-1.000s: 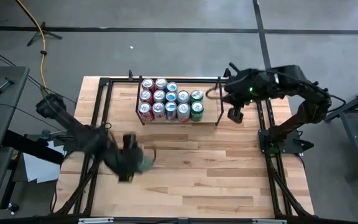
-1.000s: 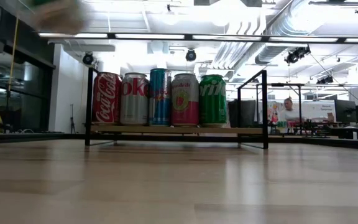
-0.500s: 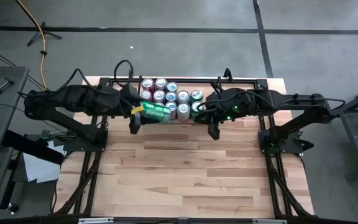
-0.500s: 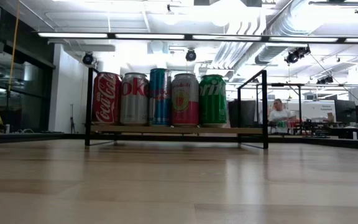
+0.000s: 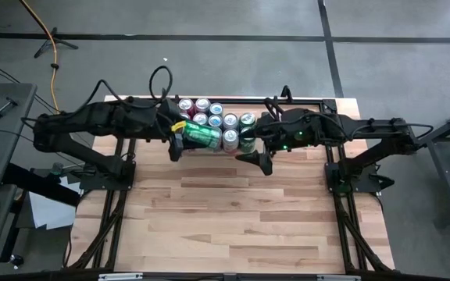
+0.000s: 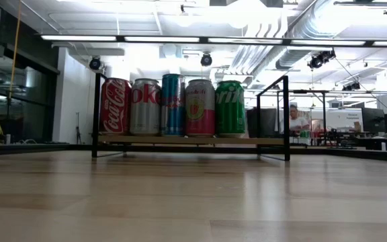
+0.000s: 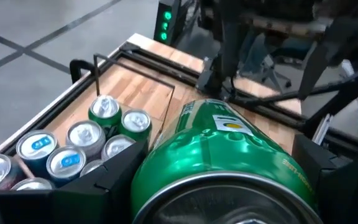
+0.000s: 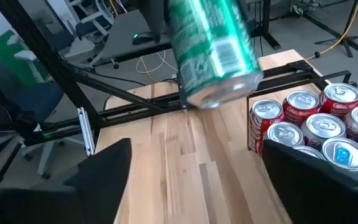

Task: Place canned beverage on shelf
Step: Put the green soda can on the shelf aligned with the other green soda cans

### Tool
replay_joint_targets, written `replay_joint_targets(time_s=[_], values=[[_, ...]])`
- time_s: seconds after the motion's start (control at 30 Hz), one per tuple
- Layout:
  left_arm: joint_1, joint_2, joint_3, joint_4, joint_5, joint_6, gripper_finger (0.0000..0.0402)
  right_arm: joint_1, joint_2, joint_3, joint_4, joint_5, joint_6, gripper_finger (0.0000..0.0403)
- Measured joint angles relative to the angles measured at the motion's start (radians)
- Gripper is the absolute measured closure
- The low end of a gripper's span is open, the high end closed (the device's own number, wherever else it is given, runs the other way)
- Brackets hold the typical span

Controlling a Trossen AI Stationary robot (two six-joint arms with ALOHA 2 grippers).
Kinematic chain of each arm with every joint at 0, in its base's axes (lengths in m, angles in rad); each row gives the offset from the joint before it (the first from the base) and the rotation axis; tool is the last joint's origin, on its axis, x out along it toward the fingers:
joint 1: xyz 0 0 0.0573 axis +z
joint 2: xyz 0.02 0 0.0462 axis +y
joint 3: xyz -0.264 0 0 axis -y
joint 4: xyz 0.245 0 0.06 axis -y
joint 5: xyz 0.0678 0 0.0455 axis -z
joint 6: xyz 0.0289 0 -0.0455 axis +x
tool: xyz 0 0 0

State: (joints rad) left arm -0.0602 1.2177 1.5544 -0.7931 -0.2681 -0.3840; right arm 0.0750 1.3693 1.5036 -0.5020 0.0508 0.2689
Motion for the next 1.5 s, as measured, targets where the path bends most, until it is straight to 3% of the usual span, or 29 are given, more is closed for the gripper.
replay_joint_targets(time_s=[0.13, 0.67, 0.97, 1.17, 1.5], values=[[0.003, 0.017, -0.001, 0.006, 0.019, 0.030, 0.0163, 0.000, 0.000, 0.000, 0.001, 0.008, -0.030, 0.0038], [0.001, 0.062, 0.000, 0.044, 0.129, 0.097, 0.0163, -0.003, 0.033, 0.000, 0.057, 0.009, -0.094, 0.0036], [-0.016, 0.131, 0.000, 0.042, 0.089, 0.229, 0.0163, -0.003, 0.136, 0.000, 0.096, -0.024, -0.145, 0.0036], [-0.015, 0.189, 0.000, 0.031, 0.064, 0.233, 0.0163, 0.006, 0.183, 0.000, 0.093, 0.074, -0.210, 0.0036], [-0.015, 0.210, 0.000, 0.093, 0.053, 0.237, 0.0163, 0.004, 0.240, 0.000, 0.102, 0.080, -0.167, 0.0036]])
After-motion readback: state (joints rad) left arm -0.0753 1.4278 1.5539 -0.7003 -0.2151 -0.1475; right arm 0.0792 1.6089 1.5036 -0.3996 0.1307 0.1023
